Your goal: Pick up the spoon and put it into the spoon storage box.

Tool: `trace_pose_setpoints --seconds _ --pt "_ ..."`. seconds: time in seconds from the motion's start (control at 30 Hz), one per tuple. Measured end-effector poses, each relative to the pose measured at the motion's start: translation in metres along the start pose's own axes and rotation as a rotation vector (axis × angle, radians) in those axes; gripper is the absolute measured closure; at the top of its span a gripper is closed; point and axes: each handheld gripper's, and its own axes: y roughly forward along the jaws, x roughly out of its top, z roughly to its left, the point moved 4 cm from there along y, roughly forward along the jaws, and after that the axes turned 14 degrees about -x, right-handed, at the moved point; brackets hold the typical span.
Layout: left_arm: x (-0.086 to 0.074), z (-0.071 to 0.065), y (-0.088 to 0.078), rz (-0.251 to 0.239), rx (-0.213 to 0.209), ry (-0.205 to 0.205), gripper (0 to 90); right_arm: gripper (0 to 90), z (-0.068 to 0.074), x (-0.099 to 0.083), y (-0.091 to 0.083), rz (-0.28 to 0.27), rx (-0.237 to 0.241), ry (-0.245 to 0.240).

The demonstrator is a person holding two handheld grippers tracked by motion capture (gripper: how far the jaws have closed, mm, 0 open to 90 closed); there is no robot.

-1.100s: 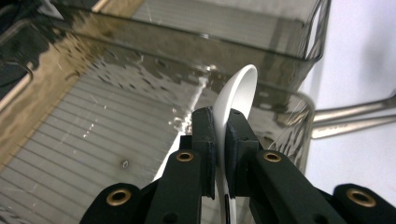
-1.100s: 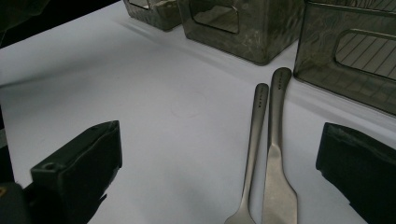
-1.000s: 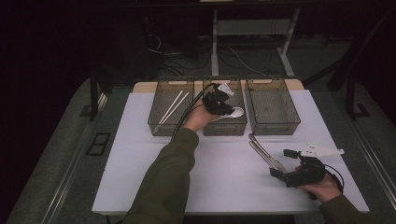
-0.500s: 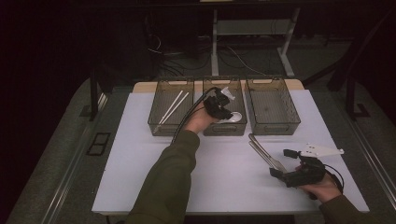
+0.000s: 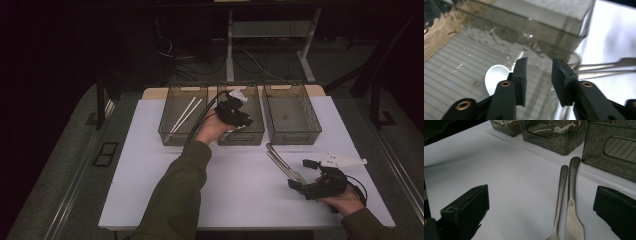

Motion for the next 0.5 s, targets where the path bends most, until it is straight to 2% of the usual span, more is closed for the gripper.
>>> trace_pose_setpoints --seconds 0.17,0.27,0.5 --pt "0.002 -0.013 -0.010 -0.061 -0.031 -0.003 54.0 0.4 0.001 0.000 0.000 0.002 -0.001 -0.004" --pt "0.001 -0.020 -0.015 -0.082 -0.037 -0.002 50.0 0.4 0.000 -0.001 -0.001 0.003 -0.002 0.001" --pt "-0.005 -0.039 -0.026 -0.089 -0.039 0.008 42.9 0.4 0.001 -0.001 -0.002 0.003 -0.003 0.001"
